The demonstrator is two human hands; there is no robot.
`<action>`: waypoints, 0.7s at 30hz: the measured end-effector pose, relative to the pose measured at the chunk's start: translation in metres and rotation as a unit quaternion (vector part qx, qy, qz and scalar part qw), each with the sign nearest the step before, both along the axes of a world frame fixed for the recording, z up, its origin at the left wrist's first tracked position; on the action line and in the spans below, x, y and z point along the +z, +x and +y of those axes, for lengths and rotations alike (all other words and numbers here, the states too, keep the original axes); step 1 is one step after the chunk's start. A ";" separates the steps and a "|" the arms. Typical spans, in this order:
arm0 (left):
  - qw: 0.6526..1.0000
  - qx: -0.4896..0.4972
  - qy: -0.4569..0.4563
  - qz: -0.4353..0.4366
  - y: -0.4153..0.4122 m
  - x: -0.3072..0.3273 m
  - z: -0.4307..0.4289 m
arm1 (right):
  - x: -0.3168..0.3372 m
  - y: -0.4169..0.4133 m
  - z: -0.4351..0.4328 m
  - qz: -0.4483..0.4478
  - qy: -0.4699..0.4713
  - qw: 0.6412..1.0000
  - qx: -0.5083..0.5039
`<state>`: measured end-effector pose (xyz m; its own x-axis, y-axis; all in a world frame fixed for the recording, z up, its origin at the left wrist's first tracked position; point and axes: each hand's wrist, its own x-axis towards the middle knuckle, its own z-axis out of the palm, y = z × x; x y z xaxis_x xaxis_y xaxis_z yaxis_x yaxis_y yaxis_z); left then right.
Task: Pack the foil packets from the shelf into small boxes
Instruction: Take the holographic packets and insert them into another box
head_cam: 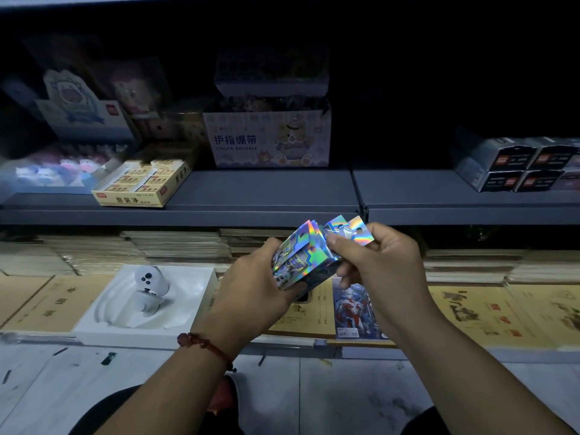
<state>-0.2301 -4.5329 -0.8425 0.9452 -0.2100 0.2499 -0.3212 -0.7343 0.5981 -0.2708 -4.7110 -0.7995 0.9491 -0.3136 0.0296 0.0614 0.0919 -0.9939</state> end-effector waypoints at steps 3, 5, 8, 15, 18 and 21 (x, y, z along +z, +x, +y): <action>1.000 -0.002 -0.009 0.010 -0.001 -0.001 -0.003 | -0.001 0.001 -0.001 0.006 -0.021 1.000 0.001; 0.999 0.011 -0.031 0.018 0.000 -0.003 -0.003 | 0.001 0.001 -0.002 0.012 -0.007 0.999 0.037; 0.996 0.024 -0.081 0.029 0.004 -0.007 -0.001 | 0.003 -0.001 -0.001 0.019 0.022 0.995 0.097; 0.996 0.031 -0.079 0.032 0.007 -0.009 0.002 | 0.011 0.001 -0.010 -0.076 0.052 0.996 0.009; 0.996 0.039 -0.072 0.035 0.008 -0.011 0.006 | 0.012 0.001 -0.018 -0.117 0.049 0.990 -0.054; 0.995 0.054 -0.072 0.039 0.009 -0.010 0.009 | 0.012 0.003 -0.025 -0.148 0.013 0.984 -0.098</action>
